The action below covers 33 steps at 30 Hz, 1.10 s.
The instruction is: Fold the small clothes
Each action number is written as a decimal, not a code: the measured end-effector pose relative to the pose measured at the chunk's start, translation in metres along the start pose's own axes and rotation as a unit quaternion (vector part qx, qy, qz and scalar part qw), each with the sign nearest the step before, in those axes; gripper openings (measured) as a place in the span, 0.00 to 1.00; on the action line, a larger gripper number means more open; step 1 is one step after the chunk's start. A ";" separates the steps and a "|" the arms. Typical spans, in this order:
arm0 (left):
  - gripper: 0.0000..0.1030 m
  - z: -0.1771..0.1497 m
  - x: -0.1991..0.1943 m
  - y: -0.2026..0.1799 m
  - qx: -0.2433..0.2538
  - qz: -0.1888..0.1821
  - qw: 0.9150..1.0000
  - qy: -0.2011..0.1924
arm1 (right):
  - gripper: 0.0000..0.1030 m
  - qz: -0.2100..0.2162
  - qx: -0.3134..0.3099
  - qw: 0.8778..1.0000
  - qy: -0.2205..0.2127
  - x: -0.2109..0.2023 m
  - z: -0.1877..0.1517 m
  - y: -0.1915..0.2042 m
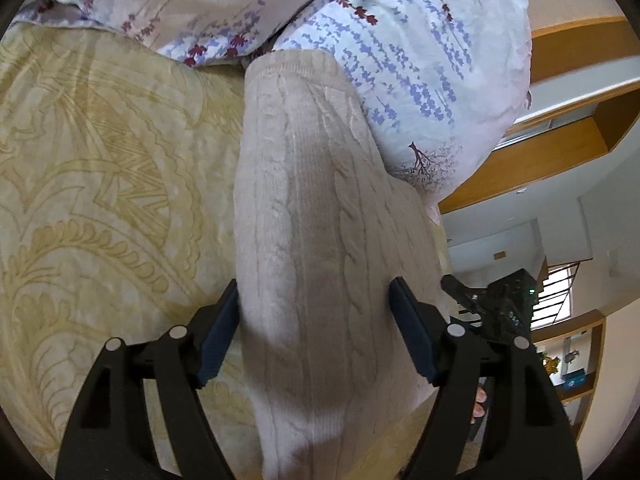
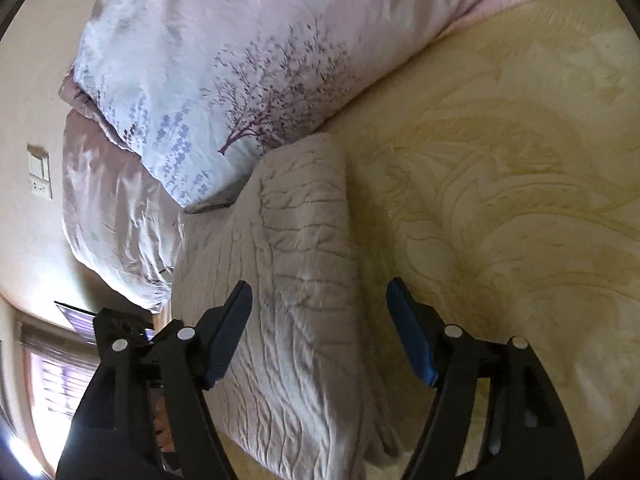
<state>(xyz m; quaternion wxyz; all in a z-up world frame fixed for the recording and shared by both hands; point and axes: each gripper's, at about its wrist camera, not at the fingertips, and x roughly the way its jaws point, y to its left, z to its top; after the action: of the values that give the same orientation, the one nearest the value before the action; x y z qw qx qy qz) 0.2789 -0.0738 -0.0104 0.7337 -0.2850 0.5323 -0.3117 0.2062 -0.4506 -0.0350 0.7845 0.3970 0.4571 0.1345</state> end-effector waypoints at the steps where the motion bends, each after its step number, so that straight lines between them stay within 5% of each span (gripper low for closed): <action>1: 0.71 0.001 0.001 0.000 -0.002 -0.004 1.000 -0.002 | 0.69 0.010 0.003 1.000 0.006 0.004 0.000 -0.001; 4: 0.71 0.002 0.003 0.000 -0.002 -0.007 1.000 -0.004 | 0.68 0.025 -0.001 1.000 0.004 0.007 0.000 -0.001; 6: 0.70 0.003 0.005 -0.001 0.000 -0.006 1.000 -0.005 | 0.55 0.033 -0.002 0.999 0.011 0.011 -0.001 -0.001; 12: 0.46 0.001 0.004 0.001 -0.005 -0.021 1.000 -0.008 | 0.34 0.072 0.001 0.997 0.010 0.018 -0.008 -0.003; 16: 0.37 -0.005 -0.008 -0.005 0.011 -0.026 0.999 -0.015 | 0.31 0.090 -0.009 0.996 -0.008 0.008 -0.017 0.008; 25: 0.36 -0.019 -0.076 0.002 0.046 -0.038 0.998 -0.030 | 0.30 0.103 -0.093 0.990 -0.018 -0.002 -0.050 0.073; 33: 0.40 -0.009 -0.151 0.067 0.027 0.022 0.997 -0.076 | 0.29 0.058 -0.217 0.974 0.003 0.066 -0.080 0.147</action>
<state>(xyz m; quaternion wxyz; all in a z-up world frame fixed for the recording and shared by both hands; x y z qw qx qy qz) 0.2444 0.0832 0.0275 0.7861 -0.2760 0.4728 -0.2869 0.1991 -0.2773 0.0126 0.8417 0.2423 0.3951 0.2769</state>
